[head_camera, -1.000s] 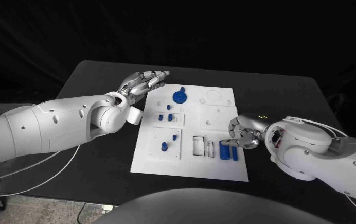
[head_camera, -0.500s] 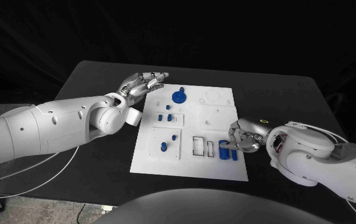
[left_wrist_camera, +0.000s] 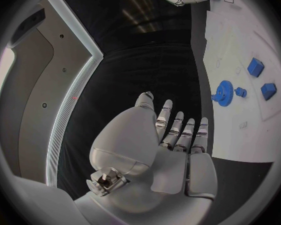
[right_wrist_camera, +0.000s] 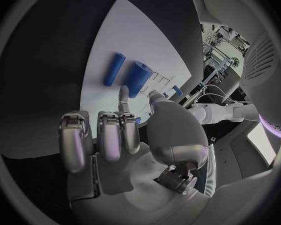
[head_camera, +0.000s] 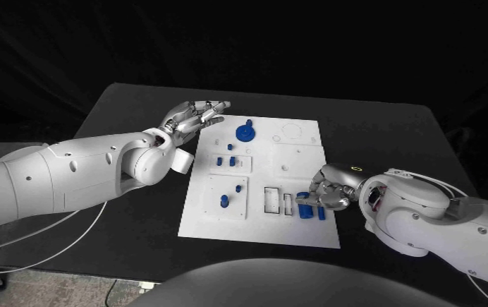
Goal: Assemble the parts on the task board
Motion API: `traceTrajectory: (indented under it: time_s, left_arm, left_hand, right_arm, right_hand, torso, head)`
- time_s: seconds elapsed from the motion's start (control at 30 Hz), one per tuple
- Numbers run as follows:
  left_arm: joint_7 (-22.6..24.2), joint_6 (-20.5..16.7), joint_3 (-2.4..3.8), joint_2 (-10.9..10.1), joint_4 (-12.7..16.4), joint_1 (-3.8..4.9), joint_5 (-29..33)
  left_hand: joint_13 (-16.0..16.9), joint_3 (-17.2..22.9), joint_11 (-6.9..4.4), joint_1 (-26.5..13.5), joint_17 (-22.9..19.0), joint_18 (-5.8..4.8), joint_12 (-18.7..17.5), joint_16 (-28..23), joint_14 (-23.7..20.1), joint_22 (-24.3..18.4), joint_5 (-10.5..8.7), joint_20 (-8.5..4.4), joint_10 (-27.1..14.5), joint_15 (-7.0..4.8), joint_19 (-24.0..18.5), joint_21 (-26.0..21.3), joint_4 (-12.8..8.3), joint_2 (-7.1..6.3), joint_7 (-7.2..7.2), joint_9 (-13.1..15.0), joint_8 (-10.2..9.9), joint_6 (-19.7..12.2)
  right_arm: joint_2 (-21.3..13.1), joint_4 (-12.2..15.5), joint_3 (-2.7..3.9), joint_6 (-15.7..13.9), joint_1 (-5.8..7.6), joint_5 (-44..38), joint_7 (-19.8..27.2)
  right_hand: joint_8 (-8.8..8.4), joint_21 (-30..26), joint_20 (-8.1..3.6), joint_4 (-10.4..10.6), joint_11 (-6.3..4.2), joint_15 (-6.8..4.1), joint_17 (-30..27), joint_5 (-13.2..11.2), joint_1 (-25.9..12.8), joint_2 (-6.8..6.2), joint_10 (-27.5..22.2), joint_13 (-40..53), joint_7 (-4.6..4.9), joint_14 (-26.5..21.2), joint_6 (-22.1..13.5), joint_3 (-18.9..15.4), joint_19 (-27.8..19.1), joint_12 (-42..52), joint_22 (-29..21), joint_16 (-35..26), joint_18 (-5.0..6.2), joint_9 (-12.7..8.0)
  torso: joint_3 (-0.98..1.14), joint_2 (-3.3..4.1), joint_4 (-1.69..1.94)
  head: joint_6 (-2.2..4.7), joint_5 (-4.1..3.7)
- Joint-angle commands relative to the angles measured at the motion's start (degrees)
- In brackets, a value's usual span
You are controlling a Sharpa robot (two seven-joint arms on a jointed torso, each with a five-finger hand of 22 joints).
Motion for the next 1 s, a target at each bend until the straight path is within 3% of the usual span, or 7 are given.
traceTrajectory:
  time_s: [0.03, 0.4, 0.57, 0.77, 1.0]
  left_arm:
    - [0.14, 1.29, 0.04, 0.04, 0.09, -0.02, 0.14]
    - [-0.19, 1.59, 0.04, 0.05, 0.05, -0.03, 0.14]
    - [-0.31, 1.79, 0.04, 0.16, -0.03, -0.06, 0.14]
    - [-0.56, 2.01, 0.04, 0.26, -0.02, -0.08, 0.12]
    - [-0.83, 2.02, 0.04, 0.15, -0.01, -0.09, 0.09]
  left_hand:
    - [0.05, 0.44, 0.32, 0.39, 0.04, -0.12, 0.19, 0.14, 0.48, -0.09, 0.35, -0.09, 0.22, -0.02, 0.33, 0.22, 0.04, 0.0, 0.86, 0.05, 0.2, 0.44]
    - [0.06, 0.44, 0.36, 0.4, 0.07, -0.09, 0.34, 0.26, 0.59, -0.08, 0.34, -0.09, 0.33, 0.0, 0.35, 0.22, 0.04, -0.01, 0.9, 0.05, 0.24, 0.49]
    - [0.06, 0.42, 0.45, 0.42, 0.08, -0.03, 0.37, 0.37, 0.71, -0.18, 0.34, -0.09, 0.42, 0.05, 0.33, 0.2, 0.03, -0.03, 0.95, 0.05, 0.29, 0.45]
    - [0.05, 0.43, 0.49, 0.45, 0.09, 0.0, 0.37, 0.41, 0.76, -0.15, 0.35, -0.1, 0.44, 0.08, 0.36, 0.21, 0.02, -0.04, 0.97, 0.04, 0.3, 0.44]
    - [0.04, 0.46, 0.56, 0.55, 0.09, 0.07, 0.41, 0.47, 0.82, -0.08, 0.41, -0.1, 0.5, 0.16, 0.43, 0.23, -0.03, -0.08, 1.01, 0.03, 0.33, 0.4]
  right_arm:
    - [0.21, -0.06, -0.02, 1.97, -0.14, -1.36, -2.29]
    - [1.3, -0.23, -0.02, 5.41, -0.37, -3.12, -5.02]
    - [2.68, -0.87, -0.02, 5.83, -0.54, -3.67, -5.24]
    - [3.97, -1.58, -0.02, 5.66, -0.76, -3.72, -5.15]
    - [4.5, -2.05, -0.02, 5.56, -0.87, -2.95, -5.02]
  right_hand:
    - [-0.96, 0.25, 0.32, 0.14, 0.37, 0.29, 12.51, -0.56, -0.73, -0.12, 6.0, 15.08, -0.07, 5.59, 1.22, -0.1, 6.08, 0.22, 15.1, -0.27, -0.8, -1.24]
    - [-1.78, 0.25, 0.12, -0.04, -0.08, -0.04, 11.85, -0.56, -0.3, -1.06, 6.0, 15.08, -0.63, 5.46, 4.49, 0.16, 6.08, 0.22, 15.1, -0.59, -0.8, -2.7]
    - [-2.05, 0.25, -0.03, -0.44, -0.24, -0.18, 11.71, 0.01, 1.01, -1.38, 6.0, 15.08, -0.79, 5.43, 5.05, 0.57, 6.08, 0.22, 15.1, -0.67, -0.8, -2.79]
    - [-2.05, 0.25, -0.06, -0.45, -0.26, -0.2, 11.55, 0.06, 1.17, -1.29, 6.0, 15.08, -0.81, 5.4, 5.15, 0.66, 6.08, 0.22, 15.1, -0.75, -0.8, -2.75]
    - [-2.17, 0.25, -0.11, -0.51, -0.29, -0.24, 11.44, 0.32, 1.57, -0.87, 6.0, 15.08, -0.82, 5.37, 5.13, 0.92, 6.08, 0.22, 15.1, -0.8, -0.8, -2.62]
  torso:
    - [0.0, 0.03, 0.04]
    - [0.02, 0.0, -0.01]
    - [0.01, -0.05, -0.06]
    - [0.07, -0.01, 0.15]
    - [0.0, -0.04, 0.04]
  head:
    - [0.0, 0.01]
    - [0.0, -0.1]
    - [0.0, -0.31]
    - [0.0, -0.31]
    - [0.0, -0.27]
